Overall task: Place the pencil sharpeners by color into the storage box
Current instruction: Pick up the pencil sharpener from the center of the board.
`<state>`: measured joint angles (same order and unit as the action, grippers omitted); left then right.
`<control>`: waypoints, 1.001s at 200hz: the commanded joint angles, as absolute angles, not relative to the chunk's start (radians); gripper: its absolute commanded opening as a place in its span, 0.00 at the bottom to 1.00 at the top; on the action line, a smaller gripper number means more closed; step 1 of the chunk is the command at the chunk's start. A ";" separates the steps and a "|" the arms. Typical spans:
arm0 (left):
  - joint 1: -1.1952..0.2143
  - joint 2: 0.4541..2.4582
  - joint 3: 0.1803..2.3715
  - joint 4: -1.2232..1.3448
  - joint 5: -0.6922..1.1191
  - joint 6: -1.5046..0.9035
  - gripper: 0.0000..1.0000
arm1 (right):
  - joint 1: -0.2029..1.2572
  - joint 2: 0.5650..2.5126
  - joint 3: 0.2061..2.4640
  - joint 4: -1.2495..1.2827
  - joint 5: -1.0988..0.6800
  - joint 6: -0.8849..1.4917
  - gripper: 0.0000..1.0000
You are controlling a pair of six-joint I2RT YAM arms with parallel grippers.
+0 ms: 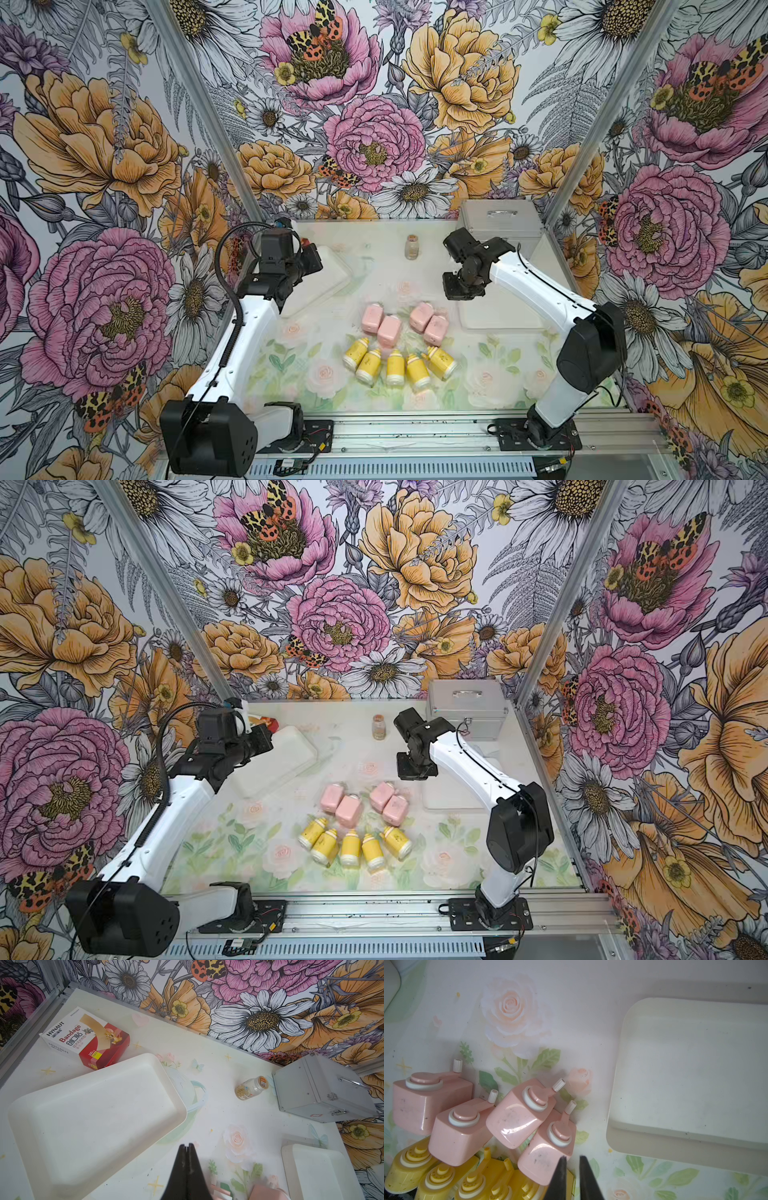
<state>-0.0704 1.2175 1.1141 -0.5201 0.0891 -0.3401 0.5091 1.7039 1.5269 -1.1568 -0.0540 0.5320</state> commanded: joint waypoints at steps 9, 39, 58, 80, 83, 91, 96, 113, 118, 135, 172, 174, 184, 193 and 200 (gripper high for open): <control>-0.085 1.192 1.119 -0.508 0.063 -0.315 0.00 | 0.504 1.700 1.516 -1.130 -0.061 0.575 0.00; -0.088 1.191 1.117 -0.509 0.057 -0.313 0.00 | 0.502 1.697 1.514 -1.131 -0.058 0.575 0.00; -0.090 1.190 1.118 -0.507 0.056 -0.311 0.00 | 0.501 1.695 1.513 -1.129 -0.058 0.574 0.00; -0.091 1.189 1.119 -0.510 0.054 -0.311 0.00 | 0.500 1.693 1.510 -1.130 -0.060 0.573 0.00; -0.090 1.190 1.118 -0.510 0.055 -0.312 0.00 | 0.500 1.692 1.510 -1.130 -0.061 0.574 0.00; -0.090 1.189 1.119 -0.509 0.055 -0.311 0.00 | 0.500 1.692 1.508 -1.130 -0.061 0.574 0.02; -0.091 1.189 1.119 -0.510 0.054 -0.311 0.00 | 0.499 1.689 1.508 -1.129 -0.061 0.573 0.05; -0.090 1.190 1.118 -0.510 0.051 -0.311 0.00 | 0.501 1.681 1.498 -1.130 -0.066 0.577 0.24; -0.090 1.190 1.119 -0.511 0.052 -0.311 0.00 | 0.500 1.676 1.495 -1.130 -0.064 0.578 0.31; -0.091 1.187 1.119 -0.510 0.049 -0.311 0.00 | 0.500 1.658 1.476 -1.130 -0.067 0.583 0.59; -0.091 1.182 1.118 -0.509 0.045 -0.312 0.00 | 0.503 1.607 1.417 -1.132 -0.095 0.617 0.97; -0.092 1.181 1.119 -0.510 0.045 -0.312 0.00 | 0.505 1.604 1.412 -1.133 -0.096 0.620 0.98; -0.092 1.181 1.118 -0.510 0.044 -0.313 0.00 | 0.512 1.588 1.389 -1.135 -0.103 0.643 0.99; -0.092 1.179 1.117 -0.511 0.042 -0.313 0.00 | 0.525 1.574 1.373 -1.140 -0.107 0.654 1.00; -0.092 1.179 1.118 -0.510 0.042 -0.313 0.00 | 0.538 1.564 1.360 -1.144 -0.107 0.654 1.00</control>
